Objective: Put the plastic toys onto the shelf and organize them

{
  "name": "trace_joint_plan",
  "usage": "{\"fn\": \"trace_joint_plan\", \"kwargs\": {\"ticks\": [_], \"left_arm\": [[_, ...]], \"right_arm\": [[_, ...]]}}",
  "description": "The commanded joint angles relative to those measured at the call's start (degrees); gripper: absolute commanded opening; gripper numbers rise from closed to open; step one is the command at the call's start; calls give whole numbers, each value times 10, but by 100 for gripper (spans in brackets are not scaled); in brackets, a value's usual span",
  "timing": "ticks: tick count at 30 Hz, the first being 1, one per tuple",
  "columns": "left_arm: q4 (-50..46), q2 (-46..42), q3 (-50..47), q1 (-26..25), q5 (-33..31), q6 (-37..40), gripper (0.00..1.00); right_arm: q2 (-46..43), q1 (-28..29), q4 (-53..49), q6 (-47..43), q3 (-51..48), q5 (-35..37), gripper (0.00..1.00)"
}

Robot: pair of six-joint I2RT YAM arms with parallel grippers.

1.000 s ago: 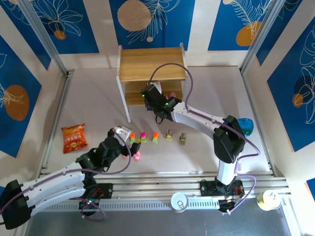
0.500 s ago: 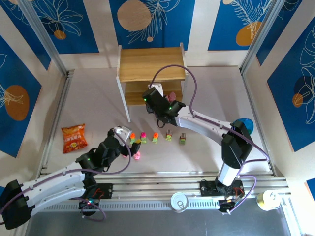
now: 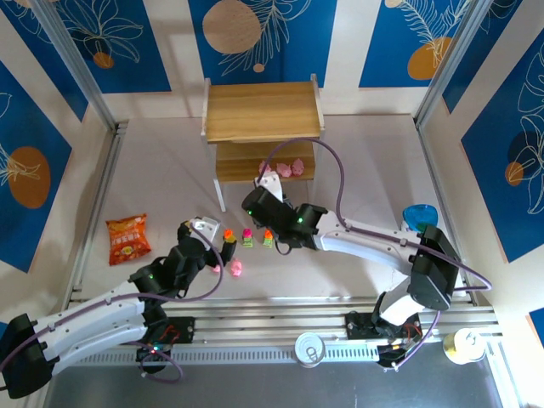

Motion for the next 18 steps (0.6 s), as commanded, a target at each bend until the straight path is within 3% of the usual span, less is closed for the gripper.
{"fn": "trace_joint_plan", "kwargs": {"ticks": [1,11,18], "left_arm": [[-16,0,6,1,-27,-18,100],[-41,-14,9,17,-50,-39,100],[-51,-14,13,76,22,-42,100]], "right_arm": [[-14,36,-35,64,-20,33,47],[-8,140,-99,198,-51,64,45],[35,185,-103,251,-40,45,44]]}}
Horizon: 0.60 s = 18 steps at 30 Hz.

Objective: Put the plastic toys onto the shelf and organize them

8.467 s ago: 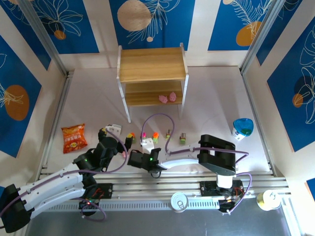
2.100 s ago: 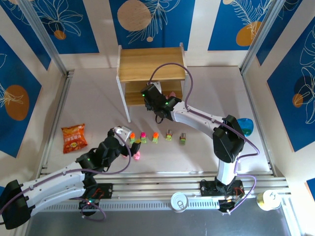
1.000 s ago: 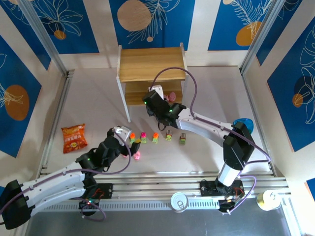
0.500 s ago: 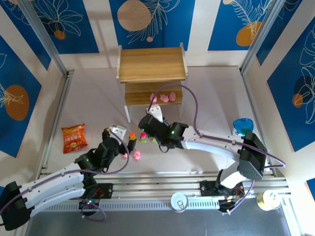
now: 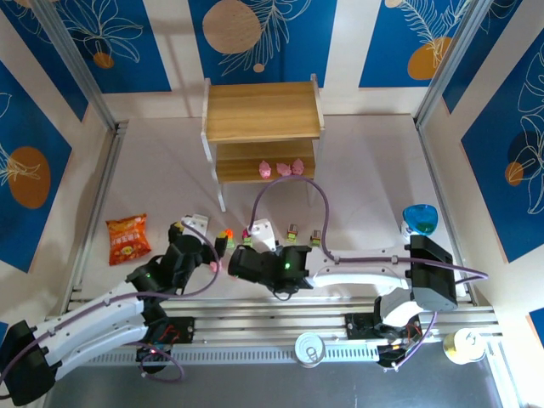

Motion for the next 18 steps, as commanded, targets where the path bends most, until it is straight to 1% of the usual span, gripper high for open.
{"fn": "trace_joint_plan", "kwargs": {"ticks": [1,5,8,14,18], "left_arm": [[-13,-5,13,30,49,-14,100],[-14,3,13,74,103,-25,100],[-13,7,13,97,133,-31,100],[-12,10,11,120,167,-38,100],[-11,12,11,125,174,-40,100]], "right_arm": [[31,15,-10,52,9,4,44],[72,30,-4,62,28,-8,45],[93,33,15,59,35,-22,45],[137,37,29,64,58,-43,45],[167,38,37,71,73,-54,45]]}}
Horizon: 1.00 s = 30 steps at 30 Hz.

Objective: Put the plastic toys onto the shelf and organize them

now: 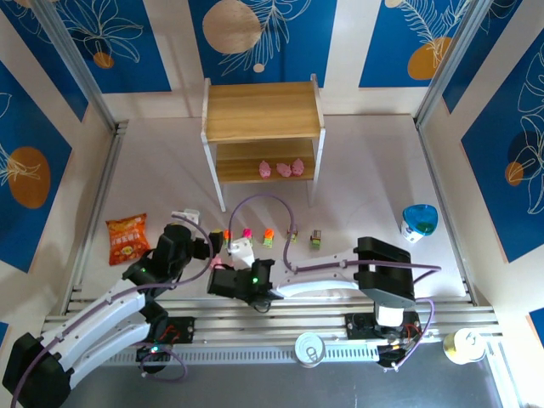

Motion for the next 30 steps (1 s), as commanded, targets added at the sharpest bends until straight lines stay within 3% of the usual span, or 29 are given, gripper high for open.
{"fn": "trace_joint_plan", "kwargs": {"ticks": [1,19,30], "left_arm": [[-6,-1,11,8,22,-11,100],[-19,-35,1,13,3,-22,100],[-17,-35,1,14,5,-22,100]], "right_arm": [[26,6,9,25,24,-12,45],[108,4,-52,103,77,36,48],[127,3,-29,94,84,40,48]]}}
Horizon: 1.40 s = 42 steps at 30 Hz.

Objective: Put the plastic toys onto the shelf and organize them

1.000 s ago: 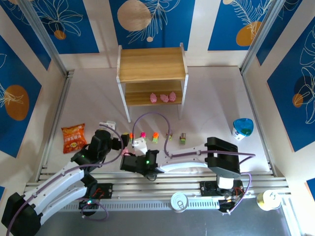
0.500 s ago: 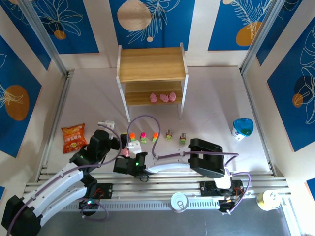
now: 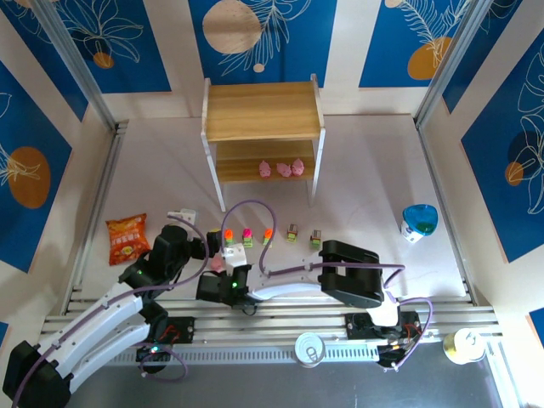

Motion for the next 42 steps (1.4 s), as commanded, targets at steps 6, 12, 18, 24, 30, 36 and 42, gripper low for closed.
{"fn": "trace_joint_plan", "kwargs": {"ticks": [6,12,18,24,30,36,42], "left_arm": [[-4,-5,0,7,-5,-7,100],[-3,-4,0,8,-3,-7,100],[-3,-3,-1,7,-4,-7,100],[-1,-2,-1,8,-4,-7,100],[0,-1,-1,8,-3,-6,100],[-1,-2,-1,8,-2,-6,100],[-1,-4,-1,7,-2,-6,100]], "right_arm": [[23,-7,14,10,19,10,48],[36,-14,18,9,27,8,48],[46,-24,12,13,33,11,46],[53,-29,21,5,35,6,43],[58,-30,18,-1,37,6,42],[58,-34,36,-10,29,-4,42],[62,-31,17,5,31,-5,43]]}}
